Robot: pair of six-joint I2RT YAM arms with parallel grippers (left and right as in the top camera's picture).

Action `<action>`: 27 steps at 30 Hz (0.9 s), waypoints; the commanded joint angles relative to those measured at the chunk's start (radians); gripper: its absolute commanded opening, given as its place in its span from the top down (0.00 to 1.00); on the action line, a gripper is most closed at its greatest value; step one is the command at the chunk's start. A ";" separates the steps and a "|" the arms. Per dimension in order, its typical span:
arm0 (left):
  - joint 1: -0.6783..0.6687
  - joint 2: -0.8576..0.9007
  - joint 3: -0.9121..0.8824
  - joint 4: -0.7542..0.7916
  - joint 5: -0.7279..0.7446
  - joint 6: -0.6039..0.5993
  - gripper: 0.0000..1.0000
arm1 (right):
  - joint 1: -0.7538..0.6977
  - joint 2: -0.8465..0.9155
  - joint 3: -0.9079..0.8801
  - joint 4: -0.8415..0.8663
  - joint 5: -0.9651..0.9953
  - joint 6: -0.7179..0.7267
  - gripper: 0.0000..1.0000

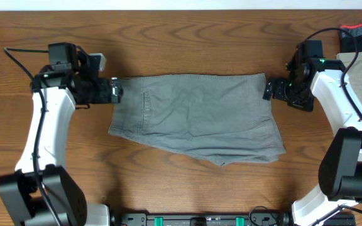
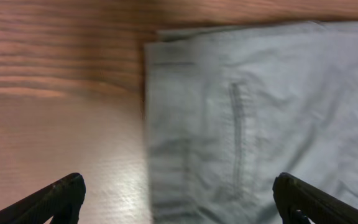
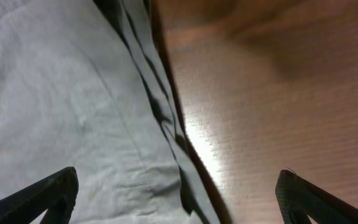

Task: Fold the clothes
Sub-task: 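Reach the left gripper to the shorts' left edge near the waistband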

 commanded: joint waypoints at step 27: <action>0.078 0.366 -0.011 0.005 0.306 0.072 0.00 | -0.010 0.000 0.001 -0.015 -0.060 -0.002 0.01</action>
